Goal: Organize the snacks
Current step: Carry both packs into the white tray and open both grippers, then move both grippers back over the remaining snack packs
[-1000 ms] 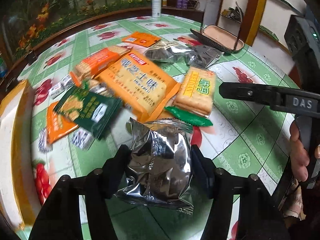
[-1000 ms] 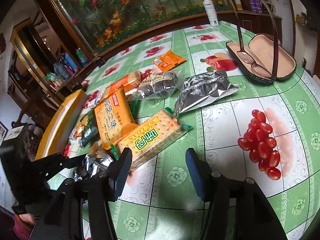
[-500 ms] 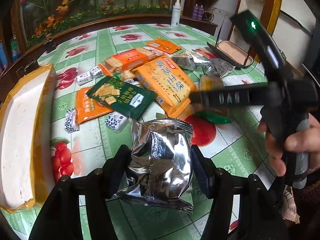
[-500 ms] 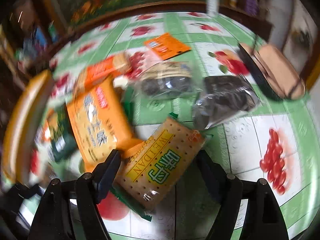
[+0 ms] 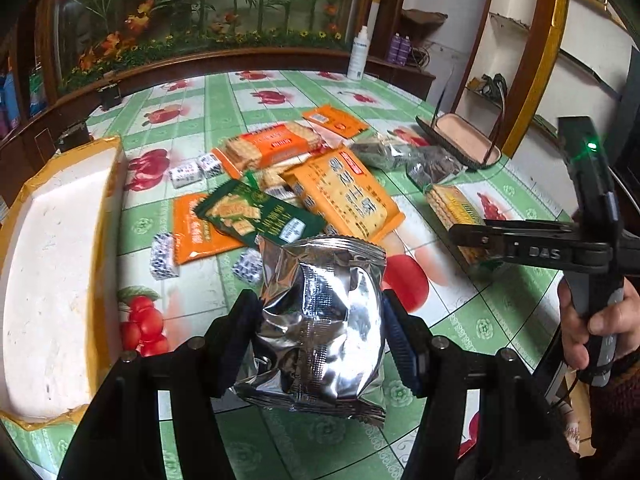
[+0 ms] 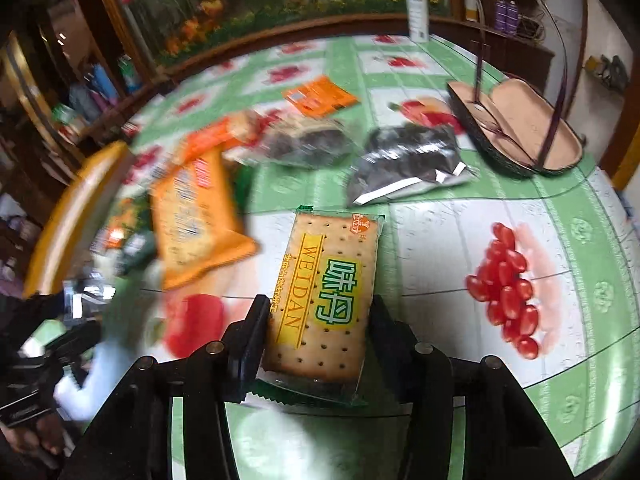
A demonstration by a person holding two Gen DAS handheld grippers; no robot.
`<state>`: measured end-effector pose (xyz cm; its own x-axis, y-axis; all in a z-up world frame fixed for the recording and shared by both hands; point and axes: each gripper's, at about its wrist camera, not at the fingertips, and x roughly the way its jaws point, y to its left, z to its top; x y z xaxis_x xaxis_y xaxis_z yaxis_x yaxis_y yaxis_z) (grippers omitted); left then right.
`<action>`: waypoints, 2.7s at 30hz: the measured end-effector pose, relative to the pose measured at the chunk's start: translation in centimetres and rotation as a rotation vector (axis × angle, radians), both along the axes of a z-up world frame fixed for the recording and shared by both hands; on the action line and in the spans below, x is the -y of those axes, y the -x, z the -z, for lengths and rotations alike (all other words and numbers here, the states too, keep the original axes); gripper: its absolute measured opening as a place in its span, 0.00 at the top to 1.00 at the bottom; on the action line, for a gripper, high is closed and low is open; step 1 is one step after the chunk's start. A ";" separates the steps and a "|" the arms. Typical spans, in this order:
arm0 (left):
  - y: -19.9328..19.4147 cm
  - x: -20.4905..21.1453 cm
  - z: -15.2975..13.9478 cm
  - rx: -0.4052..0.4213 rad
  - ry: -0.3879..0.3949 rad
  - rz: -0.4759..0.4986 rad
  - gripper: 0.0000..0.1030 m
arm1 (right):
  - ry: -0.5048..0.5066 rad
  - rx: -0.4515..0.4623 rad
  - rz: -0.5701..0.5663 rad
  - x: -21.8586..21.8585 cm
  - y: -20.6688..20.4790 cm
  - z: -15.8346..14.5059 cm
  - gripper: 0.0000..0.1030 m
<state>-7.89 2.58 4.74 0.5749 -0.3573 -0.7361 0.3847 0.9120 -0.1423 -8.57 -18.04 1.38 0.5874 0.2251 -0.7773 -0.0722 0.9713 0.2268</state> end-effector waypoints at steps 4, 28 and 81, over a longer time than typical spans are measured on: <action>-0.2 -2.0 -1.1 0.022 0.024 -0.046 0.40 | -0.029 0.063 -0.071 -2.6 -0.2 -2.1 0.49; -11.2 -23.0 -2.9 -0.056 -0.086 -0.449 0.40 | -0.149 -0.023 -0.504 -30.8 -14.3 -5.9 0.48; -2.5 -3.1 -0.7 0.010 -0.022 -0.110 0.21 | -0.444 0.082 -0.259 -4.2 -8.9 -1.5 0.41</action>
<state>-5.40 5.71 5.48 0.6171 -0.2755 -0.7371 0.2830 0.9517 -0.1188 0.32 -13.80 2.93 0.5240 0.6686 -0.5276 -0.3320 0.7308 0.5964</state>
